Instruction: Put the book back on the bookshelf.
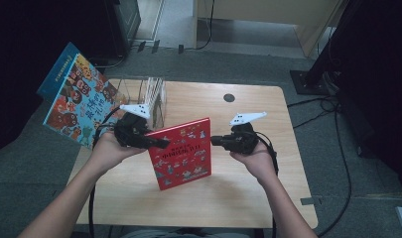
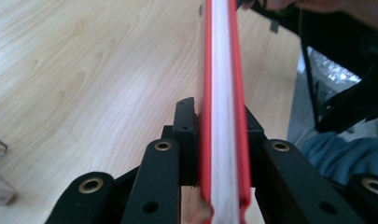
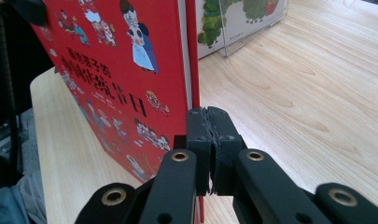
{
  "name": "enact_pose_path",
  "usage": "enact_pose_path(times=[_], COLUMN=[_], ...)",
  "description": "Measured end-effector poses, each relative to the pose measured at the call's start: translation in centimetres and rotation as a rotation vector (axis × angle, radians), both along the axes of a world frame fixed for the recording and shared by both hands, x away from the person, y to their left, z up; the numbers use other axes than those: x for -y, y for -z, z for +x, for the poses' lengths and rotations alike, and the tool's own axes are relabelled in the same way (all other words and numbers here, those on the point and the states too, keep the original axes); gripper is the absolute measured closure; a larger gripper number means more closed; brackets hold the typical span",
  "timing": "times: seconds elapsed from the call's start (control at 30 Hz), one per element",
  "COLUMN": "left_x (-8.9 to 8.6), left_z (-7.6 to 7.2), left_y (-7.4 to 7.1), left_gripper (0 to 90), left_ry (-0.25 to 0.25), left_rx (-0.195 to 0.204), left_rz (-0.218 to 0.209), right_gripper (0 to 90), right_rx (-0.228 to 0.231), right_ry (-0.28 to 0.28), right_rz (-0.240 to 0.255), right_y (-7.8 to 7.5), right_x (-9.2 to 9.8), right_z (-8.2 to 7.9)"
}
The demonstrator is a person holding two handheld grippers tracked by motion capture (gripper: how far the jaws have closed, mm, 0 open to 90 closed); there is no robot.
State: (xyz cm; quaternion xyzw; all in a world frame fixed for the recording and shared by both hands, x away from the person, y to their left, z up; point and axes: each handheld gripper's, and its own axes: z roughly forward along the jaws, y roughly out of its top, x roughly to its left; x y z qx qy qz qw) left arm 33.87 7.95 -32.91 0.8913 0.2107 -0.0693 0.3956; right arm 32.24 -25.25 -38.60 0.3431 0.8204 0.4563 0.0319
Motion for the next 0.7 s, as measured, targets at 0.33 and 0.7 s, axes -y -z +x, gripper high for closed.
enact_pose_path(times=[0.33, 0.7], left_x=[2.1, 4.2], left_z=[1.2, 2.1], left_y=[-2.2, -3.1], left_gripper=[76.7, 77.1], left_ry=[0.011, 0.037], left_rx=[-0.056, -0.092], left_rz=[0.182, 0.308], right_gripper=[88.2, 87.4], right_rx=[0.0, 0.006], right_ry=[0.004, -0.006], right_rz=[0.0, -0.013], right_y=[-0.2, -0.6], right_x=[-0.3, -0.8], right_z=[0.3, 0.8])
